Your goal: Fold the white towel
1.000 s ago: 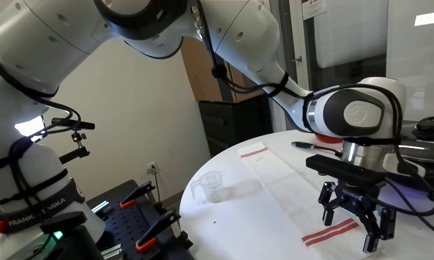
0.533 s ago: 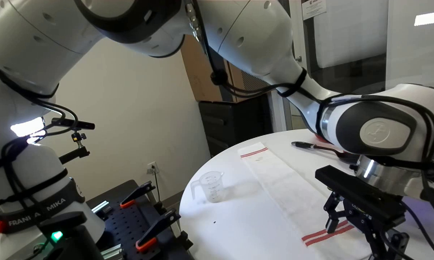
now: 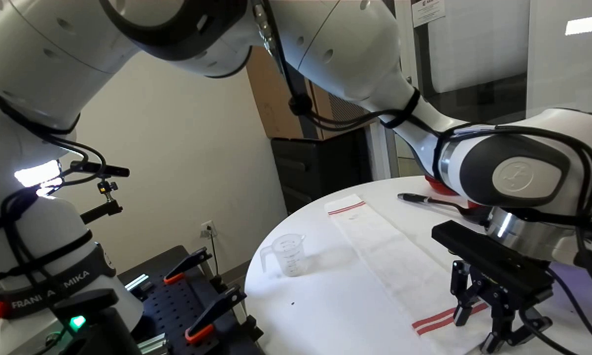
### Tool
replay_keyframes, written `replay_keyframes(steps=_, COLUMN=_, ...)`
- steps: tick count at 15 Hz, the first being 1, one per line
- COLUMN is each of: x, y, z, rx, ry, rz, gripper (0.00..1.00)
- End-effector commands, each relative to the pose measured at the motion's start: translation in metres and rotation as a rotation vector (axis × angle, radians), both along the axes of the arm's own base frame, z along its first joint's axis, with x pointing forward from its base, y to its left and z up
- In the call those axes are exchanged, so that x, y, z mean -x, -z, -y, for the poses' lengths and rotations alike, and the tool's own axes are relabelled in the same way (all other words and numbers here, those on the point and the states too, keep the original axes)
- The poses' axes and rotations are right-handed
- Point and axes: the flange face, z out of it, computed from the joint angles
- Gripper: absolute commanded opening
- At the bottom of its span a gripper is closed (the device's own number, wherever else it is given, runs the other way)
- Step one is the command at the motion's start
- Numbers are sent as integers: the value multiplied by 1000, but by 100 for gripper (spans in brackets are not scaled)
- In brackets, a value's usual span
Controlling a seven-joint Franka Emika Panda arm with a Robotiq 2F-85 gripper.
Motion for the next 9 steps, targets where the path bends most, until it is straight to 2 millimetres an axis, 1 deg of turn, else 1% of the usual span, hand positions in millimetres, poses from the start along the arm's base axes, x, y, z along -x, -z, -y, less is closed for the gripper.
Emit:
replay_keyframes(steps=1, x=-2, y=1, z=3, rx=-33, ry=-3, rz=13, gripper=63)
replay_keyframes(steps=2, x=0, y=2, z=5, rx=-34, ry=-7, rz=11, gripper=70)
replay_keyframes(steps=3, x=1, y=2, z=5, rx=-34, ry=-4, rz=9, gripper=74)
replay_keyframes(steps=5, x=3, y=5, z=7, rx=-41, ry=-4, rz=7, gripper=86)
replay_keyframes(steps=6, x=4, y=6, z=6, rx=-44, ry=-4, rz=7, gripper=94)
replay_keyframes(steps=7, x=5, y=7, z=7, rx=-46, ry=-3, rz=6, gripper=98)
replay_keyframes(steps=9, x=7, y=10, z=7, rx=-56, ry=0, rz=8, gripper=100)
